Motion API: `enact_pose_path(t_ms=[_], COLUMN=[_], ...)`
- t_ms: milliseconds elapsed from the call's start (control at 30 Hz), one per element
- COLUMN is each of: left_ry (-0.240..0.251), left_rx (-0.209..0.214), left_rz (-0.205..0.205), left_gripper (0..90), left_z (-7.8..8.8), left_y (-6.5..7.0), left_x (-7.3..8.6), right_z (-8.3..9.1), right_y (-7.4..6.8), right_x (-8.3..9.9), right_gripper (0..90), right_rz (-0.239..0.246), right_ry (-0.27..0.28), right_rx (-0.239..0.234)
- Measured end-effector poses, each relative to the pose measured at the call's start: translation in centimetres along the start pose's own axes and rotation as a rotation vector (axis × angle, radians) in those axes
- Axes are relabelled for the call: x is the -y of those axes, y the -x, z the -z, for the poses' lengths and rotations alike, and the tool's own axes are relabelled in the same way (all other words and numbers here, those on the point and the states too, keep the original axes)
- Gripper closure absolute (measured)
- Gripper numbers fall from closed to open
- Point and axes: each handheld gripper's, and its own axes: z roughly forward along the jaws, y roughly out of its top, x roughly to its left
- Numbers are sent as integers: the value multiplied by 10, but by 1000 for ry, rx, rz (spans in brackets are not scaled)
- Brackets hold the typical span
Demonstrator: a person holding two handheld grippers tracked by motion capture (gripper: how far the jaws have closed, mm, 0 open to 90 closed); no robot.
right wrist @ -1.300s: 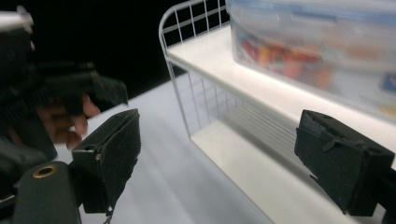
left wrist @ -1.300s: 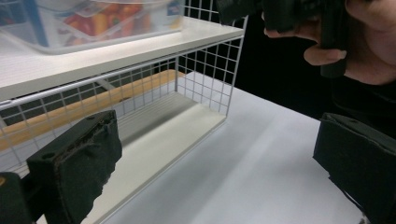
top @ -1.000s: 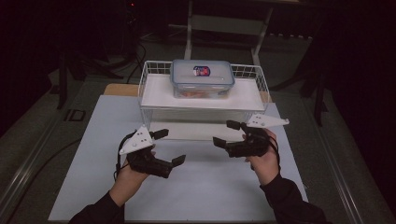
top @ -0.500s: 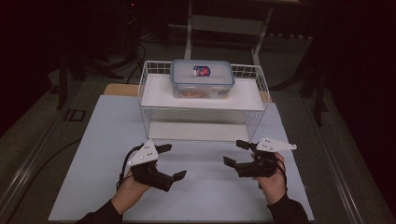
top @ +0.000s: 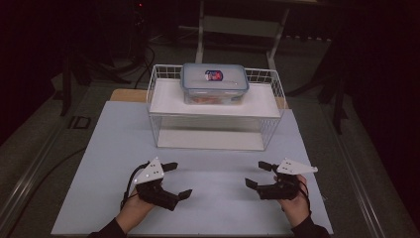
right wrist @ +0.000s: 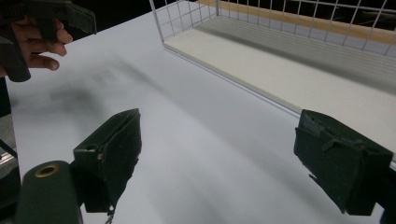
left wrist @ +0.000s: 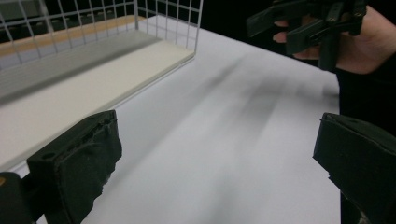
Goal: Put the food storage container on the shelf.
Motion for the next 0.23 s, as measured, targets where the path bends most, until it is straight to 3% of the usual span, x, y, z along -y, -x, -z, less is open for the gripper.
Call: enact_pose_path(t_ms=[233], left_ry=[-12], left_rx=[-14], left_rz=[1], left_gripper=[8], left_z=[1], left_y=[-3], left_x=[6], right_z=[2], right_y=[3], right_x=[7], right_gripper=[148], right_rz=[2], right_ry=[-7], right_rx=[12])
